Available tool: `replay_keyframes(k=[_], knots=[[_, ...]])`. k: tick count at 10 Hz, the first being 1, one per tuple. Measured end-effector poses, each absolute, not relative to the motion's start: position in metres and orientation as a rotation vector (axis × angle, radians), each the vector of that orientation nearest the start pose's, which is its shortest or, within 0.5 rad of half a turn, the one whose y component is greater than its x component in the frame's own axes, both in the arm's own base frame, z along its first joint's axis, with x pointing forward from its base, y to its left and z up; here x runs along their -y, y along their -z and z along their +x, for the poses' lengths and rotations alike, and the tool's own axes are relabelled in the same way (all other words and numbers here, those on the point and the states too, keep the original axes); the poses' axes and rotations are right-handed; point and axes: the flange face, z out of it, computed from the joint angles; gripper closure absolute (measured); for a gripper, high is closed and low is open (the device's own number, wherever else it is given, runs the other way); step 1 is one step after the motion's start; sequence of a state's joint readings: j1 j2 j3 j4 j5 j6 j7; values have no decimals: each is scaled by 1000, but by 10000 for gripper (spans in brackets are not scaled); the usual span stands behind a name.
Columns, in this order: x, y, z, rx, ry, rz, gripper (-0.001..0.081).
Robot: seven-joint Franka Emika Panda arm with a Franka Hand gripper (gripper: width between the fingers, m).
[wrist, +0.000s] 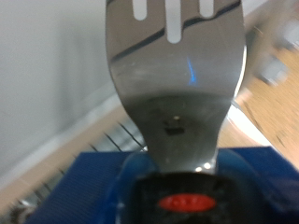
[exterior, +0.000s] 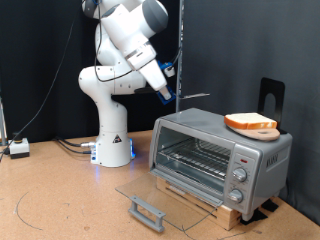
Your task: Make a piece of toast with the oven
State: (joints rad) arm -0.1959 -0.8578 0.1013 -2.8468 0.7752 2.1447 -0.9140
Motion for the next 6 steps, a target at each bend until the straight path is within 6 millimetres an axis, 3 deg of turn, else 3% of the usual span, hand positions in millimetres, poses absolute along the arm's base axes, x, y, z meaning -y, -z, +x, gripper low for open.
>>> replay_keyframes(k=[2,6], knots=[[32,-431,311,485,579,-2602,384],[85,-416,304,552,549,-2584,384]])
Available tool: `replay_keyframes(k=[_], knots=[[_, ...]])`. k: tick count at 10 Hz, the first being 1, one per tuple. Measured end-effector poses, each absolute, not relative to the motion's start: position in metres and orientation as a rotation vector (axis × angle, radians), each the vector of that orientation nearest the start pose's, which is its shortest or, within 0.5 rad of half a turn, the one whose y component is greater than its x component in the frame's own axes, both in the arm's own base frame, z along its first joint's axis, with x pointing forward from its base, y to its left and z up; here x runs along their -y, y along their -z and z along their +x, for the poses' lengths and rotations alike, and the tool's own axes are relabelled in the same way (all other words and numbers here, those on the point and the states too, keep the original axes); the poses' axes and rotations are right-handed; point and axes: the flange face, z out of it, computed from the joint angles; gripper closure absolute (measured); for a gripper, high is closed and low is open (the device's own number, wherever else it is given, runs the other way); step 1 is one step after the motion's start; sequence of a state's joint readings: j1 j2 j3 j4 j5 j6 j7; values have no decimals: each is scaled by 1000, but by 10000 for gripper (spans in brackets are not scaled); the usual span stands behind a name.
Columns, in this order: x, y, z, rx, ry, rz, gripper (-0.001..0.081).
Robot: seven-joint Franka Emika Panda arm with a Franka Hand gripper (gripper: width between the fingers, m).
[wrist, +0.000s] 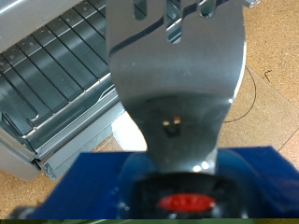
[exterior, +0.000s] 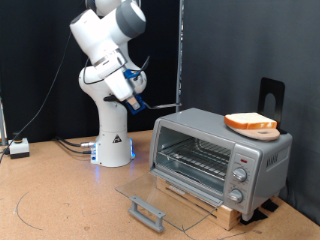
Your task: Make a piece of toast with the oven
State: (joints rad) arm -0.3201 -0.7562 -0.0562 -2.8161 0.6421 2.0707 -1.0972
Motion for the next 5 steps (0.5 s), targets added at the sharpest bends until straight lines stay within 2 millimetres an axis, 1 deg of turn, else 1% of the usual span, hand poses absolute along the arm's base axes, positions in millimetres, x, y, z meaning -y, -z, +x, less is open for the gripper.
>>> replay_keyframes(k=[2,3,5], knots=[[82,-418,307,549,556,-2577,384],[74,-423,311,585,560,-2581,384],[48,-431,325,734,542,-2682,384]])
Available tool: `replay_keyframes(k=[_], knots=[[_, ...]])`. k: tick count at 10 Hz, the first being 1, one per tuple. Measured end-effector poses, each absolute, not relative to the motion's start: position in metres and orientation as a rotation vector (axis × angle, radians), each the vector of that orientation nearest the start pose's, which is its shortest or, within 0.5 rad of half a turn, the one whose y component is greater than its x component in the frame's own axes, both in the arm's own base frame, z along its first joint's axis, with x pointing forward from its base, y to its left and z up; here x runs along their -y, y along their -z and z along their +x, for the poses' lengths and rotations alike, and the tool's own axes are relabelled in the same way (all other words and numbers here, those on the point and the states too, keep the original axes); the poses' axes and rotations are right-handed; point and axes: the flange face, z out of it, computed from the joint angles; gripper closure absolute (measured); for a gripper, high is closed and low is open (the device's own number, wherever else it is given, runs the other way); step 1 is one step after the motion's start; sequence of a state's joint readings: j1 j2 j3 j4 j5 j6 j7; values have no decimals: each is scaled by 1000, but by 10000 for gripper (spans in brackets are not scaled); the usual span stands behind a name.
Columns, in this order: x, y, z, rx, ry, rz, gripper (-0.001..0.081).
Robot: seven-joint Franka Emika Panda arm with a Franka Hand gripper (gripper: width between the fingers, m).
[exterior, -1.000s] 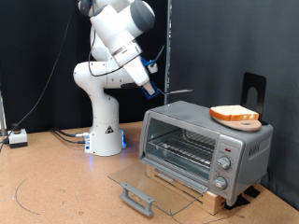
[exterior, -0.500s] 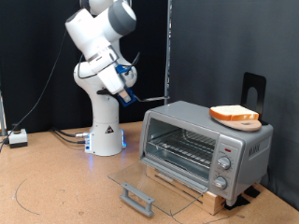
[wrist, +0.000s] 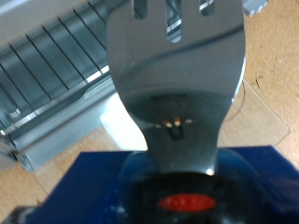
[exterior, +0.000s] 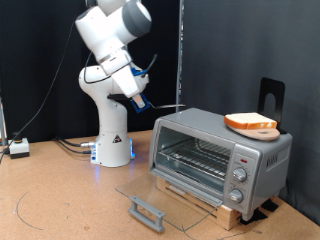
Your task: Make a piece of toast with the oven
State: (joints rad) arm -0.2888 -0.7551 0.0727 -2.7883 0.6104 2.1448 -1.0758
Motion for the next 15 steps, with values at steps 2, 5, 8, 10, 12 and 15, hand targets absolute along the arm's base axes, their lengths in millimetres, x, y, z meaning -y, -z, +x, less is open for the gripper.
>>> replay_keyframes(k=[2,5,8,10,12,15], knots=[[17,-425,334,874,339,-2783,384],[-5,-406,358,832,70,-2762,384],[-7,-400,356,833,155,-2754,384],[-13,-393,354,816,165,-2739,384],[-22,-391,356,797,182,-2720,384],[-36,-392,360,768,199,-2715,384]])
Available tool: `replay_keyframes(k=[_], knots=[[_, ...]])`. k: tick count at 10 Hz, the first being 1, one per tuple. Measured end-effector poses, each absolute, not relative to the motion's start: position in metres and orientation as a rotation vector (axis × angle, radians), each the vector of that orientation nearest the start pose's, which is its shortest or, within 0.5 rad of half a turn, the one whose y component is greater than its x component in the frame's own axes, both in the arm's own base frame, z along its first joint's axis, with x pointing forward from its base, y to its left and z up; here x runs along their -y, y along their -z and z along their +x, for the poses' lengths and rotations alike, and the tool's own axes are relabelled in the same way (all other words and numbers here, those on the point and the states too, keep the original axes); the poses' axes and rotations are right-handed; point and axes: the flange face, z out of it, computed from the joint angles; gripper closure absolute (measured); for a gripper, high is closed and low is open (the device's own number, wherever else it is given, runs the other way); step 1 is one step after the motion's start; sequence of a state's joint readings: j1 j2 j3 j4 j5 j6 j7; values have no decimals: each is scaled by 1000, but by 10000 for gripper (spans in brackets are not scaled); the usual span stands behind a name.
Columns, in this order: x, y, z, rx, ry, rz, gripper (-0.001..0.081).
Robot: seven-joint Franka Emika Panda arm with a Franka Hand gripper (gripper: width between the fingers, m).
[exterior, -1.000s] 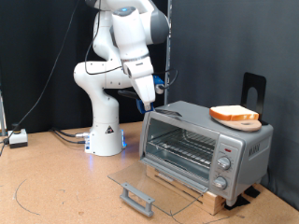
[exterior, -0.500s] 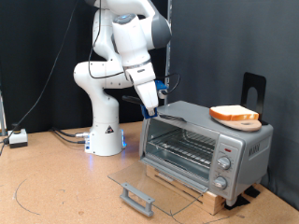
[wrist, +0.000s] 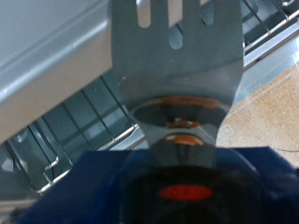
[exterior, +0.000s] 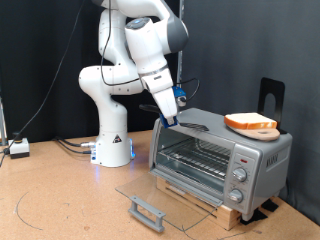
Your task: Make a piece of toast with the oven
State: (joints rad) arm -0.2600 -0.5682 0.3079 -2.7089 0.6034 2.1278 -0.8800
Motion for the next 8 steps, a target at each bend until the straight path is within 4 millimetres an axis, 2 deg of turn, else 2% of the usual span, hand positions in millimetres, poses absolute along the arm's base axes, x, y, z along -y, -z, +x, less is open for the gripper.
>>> replay_keyframes(k=[8], knots=[[-60,-396,375,739,251,-2697,384]])
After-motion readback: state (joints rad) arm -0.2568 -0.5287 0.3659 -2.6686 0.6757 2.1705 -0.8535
